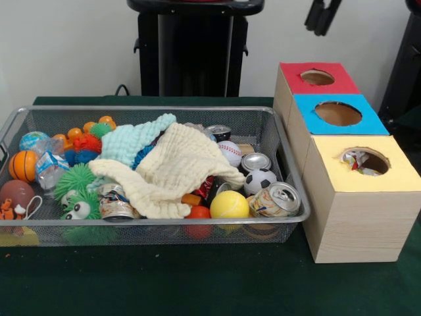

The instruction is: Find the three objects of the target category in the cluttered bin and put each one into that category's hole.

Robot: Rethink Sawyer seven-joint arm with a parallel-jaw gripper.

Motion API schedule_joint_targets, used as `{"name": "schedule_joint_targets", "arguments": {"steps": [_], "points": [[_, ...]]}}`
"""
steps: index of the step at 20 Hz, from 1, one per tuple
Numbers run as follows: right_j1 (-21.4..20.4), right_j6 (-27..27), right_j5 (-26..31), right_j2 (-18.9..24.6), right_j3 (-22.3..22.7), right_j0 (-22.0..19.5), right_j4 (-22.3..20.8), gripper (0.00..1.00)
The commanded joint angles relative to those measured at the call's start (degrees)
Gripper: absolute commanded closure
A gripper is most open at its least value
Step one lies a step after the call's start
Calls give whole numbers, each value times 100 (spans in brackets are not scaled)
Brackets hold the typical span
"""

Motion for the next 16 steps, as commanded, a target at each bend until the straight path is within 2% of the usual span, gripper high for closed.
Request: {"name": "schedule_joint_targets", "arguments": {"steps": [1, 3, 8, 16], "points": [[-86, -1025, -22, 544, -78, -209, -767, 100], [-104, -971, -241, 537, -118, -206, -944, 100], [-258, -723, -183, 593, 20, -206, -1035, 100], [-339, -779, -85, 810, 101, -422, -1064, 100]]}}
